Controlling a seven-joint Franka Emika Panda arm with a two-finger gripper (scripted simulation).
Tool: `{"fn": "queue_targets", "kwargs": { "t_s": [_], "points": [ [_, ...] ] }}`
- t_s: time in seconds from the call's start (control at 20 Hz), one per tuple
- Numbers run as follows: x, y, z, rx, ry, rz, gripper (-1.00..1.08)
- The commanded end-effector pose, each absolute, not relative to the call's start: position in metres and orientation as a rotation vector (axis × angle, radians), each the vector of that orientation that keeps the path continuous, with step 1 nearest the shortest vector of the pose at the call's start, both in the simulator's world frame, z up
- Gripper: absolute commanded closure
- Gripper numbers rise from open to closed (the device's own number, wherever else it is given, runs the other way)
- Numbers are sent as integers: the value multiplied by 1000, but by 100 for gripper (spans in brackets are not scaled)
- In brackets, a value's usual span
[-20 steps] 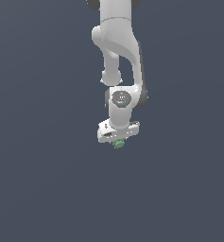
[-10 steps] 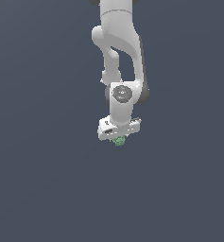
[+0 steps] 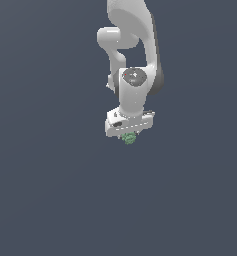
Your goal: Pick up the object and move it to a goal position.
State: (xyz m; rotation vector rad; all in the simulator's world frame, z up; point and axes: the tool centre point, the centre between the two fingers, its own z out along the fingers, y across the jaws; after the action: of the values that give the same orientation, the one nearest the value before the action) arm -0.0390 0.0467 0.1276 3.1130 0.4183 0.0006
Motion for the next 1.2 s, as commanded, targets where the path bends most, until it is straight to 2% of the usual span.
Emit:
{"fn": "queue_targets", "kwargs": {
  "t_s": [0.0, 0.75, 1.15],
  "points": [
    [-45, 51, 152, 3113, 419, 2, 108],
    [-82, 78, 319, 3112, 420, 1, 108],
    [-93, 88, 381, 3113, 420, 0, 108]
  ]
}}
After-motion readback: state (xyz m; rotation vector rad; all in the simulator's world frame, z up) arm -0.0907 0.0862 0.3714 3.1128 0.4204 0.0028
